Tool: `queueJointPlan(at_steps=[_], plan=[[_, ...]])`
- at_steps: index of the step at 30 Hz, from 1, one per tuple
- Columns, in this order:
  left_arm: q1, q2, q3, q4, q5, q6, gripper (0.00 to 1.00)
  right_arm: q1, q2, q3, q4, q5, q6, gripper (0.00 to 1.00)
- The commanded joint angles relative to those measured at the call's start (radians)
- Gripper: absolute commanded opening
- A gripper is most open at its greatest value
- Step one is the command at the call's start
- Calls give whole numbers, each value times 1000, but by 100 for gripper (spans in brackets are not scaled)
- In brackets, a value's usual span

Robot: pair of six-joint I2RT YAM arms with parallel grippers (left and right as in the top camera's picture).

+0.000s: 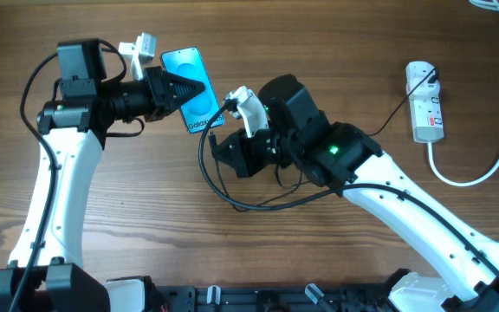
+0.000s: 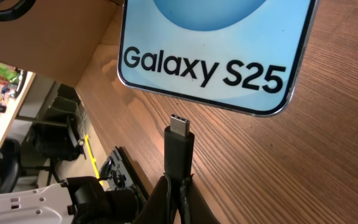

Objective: Plug charger to phone and switch on socket
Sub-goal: 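Align the plug tip under the phone's bottom port with the right gripper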

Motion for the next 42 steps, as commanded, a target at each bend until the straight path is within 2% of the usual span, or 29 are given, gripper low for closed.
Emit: queueJointPlan(at_steps=[1,9,15,26,42], plan=[[3,-20,4,4,21,-10,4,1,12,7,-2,-16,13,5],[3,-20,4,5,21,-4,4,1,12,6,-31,-27,50,4],[-29,-20,4,4,51,71,4,1,12,6,-27,-19,48,4],[-60,-20,4,12,51,74,4,0,12,7,-32,41,48,4],[-60,-20,4,12,42,101,4,0,12,6,-32,11,47,4]])
